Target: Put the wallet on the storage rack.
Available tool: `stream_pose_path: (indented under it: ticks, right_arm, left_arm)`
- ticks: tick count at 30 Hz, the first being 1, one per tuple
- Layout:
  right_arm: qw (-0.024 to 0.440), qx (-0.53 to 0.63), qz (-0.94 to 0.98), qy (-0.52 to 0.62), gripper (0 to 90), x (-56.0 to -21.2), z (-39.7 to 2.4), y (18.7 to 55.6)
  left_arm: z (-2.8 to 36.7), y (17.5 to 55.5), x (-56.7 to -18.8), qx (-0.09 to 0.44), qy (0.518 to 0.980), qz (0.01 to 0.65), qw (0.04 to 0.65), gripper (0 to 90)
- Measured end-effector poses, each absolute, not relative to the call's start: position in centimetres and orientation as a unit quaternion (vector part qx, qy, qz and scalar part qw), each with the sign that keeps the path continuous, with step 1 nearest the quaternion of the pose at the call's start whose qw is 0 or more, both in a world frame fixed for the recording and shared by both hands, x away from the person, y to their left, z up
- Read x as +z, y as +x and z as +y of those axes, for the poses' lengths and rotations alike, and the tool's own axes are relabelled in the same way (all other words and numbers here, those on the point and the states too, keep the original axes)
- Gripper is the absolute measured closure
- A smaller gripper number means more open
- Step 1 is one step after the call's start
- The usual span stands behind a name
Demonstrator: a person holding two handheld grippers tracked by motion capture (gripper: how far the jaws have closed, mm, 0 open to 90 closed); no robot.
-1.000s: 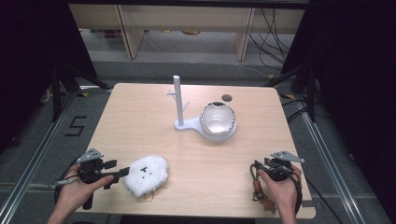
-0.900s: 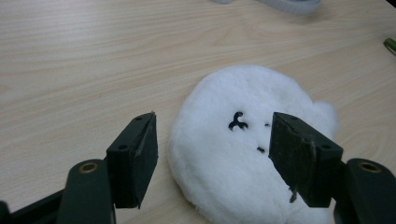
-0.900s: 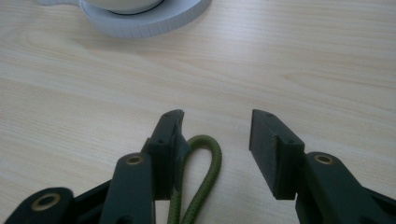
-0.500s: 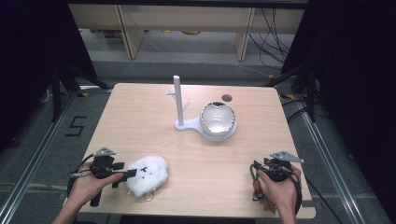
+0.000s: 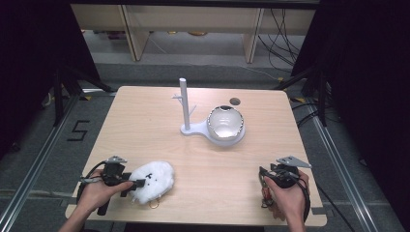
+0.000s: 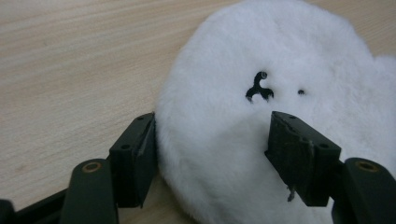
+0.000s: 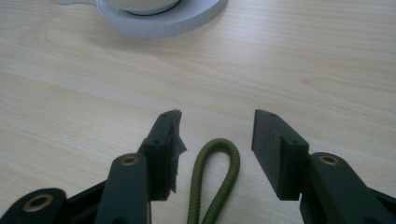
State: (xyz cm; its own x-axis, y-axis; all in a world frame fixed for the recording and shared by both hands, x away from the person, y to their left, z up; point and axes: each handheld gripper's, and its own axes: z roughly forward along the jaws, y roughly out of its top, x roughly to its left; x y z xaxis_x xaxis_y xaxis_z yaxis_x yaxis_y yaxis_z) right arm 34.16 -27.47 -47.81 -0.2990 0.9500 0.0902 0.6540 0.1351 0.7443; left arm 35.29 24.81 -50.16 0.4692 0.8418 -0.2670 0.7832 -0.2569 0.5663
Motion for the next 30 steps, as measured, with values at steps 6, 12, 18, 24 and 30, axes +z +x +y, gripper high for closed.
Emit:
stream_pose_path:
  ticks: [6, 12, 18, 24, 30]
  right_arm:
    - [0.193, 0.361, 0.718, 0.563, 52.2, -47.8, -27.0, 33.9]
    - [0.205, 0.362, 0.726, 0.548, 52.3, -47.5, -27.0, 33.9]
    - [0.210, 0.361, 0.726, 0.546, 52.3, -47.3, -26.9, 33.9]
    - [0.204, 0.374, 0.726, 0.540, 52.3, -47.3, -26.7, 34.0]
    - [0.212, 0.376, 0.727, 0.534, 52.3, -46.8, -26.2, 33.9]
  left_arm:
    - [24.6, 35.0, -50.4, 0.068, 0.787, 0.513, 0.335, 51.6]
    - [24.9, 34.6, -50.7, 0.089, 0.785, 0.504, 0.348, 65.3]
    - [25.3, 34.3, -50.5, 0.104, 0.799, 0.474, 0.356, 78.1]
    - [25.2, 33.6, -50.2, 0.120, 0.787, 0.468, 0.384, 80.6]
    - [25.0, 32.5, -48.9, 0.137, 0.771, 0.450, 0.428, 81.4]
